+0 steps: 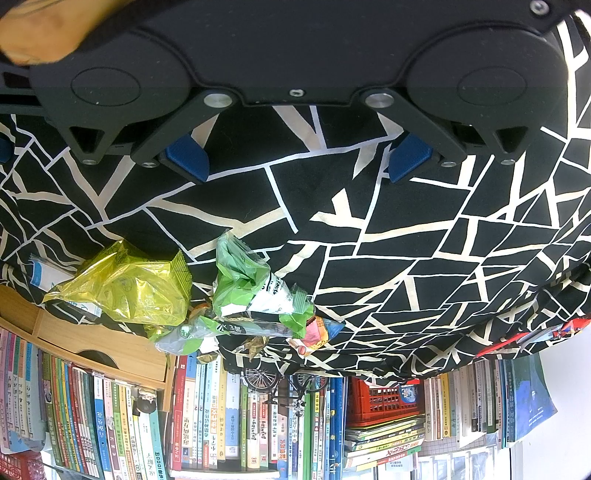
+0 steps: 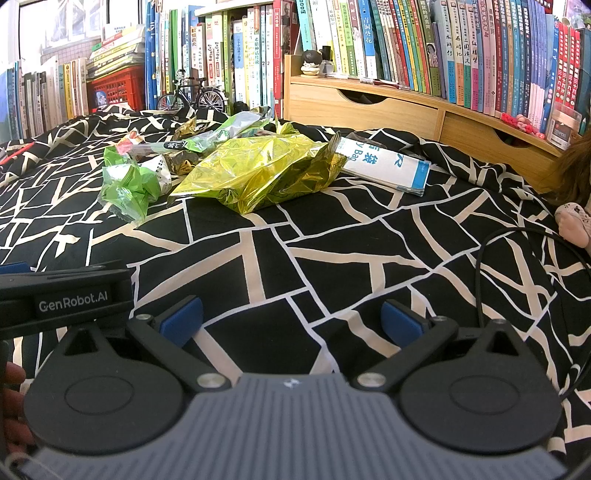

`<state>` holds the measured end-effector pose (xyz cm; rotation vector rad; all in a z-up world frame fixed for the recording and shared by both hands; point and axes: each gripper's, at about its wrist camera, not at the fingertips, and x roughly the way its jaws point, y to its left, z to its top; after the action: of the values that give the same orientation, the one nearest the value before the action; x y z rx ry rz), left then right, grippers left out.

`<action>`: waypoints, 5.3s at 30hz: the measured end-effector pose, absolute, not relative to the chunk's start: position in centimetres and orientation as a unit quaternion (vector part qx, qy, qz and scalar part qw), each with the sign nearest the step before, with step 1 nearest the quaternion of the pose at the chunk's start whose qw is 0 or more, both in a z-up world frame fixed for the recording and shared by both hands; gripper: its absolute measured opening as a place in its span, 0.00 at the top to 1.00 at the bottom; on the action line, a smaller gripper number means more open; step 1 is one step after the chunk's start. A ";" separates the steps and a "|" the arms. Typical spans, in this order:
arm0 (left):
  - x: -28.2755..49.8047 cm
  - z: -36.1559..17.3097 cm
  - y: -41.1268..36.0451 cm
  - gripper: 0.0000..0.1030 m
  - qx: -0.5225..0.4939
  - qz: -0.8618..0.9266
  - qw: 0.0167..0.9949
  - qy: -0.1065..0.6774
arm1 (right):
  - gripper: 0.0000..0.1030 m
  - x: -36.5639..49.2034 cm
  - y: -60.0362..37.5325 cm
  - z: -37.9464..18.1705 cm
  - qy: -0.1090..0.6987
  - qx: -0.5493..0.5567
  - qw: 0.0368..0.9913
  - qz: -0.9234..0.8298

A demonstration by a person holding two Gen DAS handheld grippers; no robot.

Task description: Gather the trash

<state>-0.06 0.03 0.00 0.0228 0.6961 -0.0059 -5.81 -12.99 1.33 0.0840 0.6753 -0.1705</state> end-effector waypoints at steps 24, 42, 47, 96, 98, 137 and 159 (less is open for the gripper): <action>5.4 8.4 10.7 0.00 -0.004 -0.197 0.918 0.345 | 0.11 -5.3 -8.2 6.2 0.349 0.059 0.935 -0.028; 23.1 4.8 12.8 0.15 0.001 -0.309 0.863 0.401 | 0.20 11.0 -2.1 3.9 0.378 0.011 0.926 -0.011; 23.4 3.7 12.1 0.14 0.006 -0.329 0.851 0.410 | 0.38 10.1 -1.8 4.2 0.364 0.009 0.931 -0.030; 12.1 10.7 18.0 0.70 0.017 -0.347 0.884 0.314 | 0.37 -3.1 2.0 10.9 0.302 0.077 0.946 -0.084; 10.1 11.7 18.7 0.70 0.027 -0.324 0.896 0.302 | 0.37 -3.6 2.0 11.1 0.302 0.071 0.948 -0.066; -12.7 11.0 45.7 0.70 -0.076 -0.073 0.934 0.342 | 0.36 -10.0 22.1 13.7 0.275 -0.025 0.932 0.235; -10.8 3.5 53.6 0.70 -0.075 -0.024 0.904 0.420 | 0.37 -10.2 31.3 11.1 0.319 -0.061 0.904 0.277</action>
<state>-10.75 53.56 3.48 -0.1560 0.8672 -0.0495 -10.16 31.34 11.14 -0.1263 0.6590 0.5717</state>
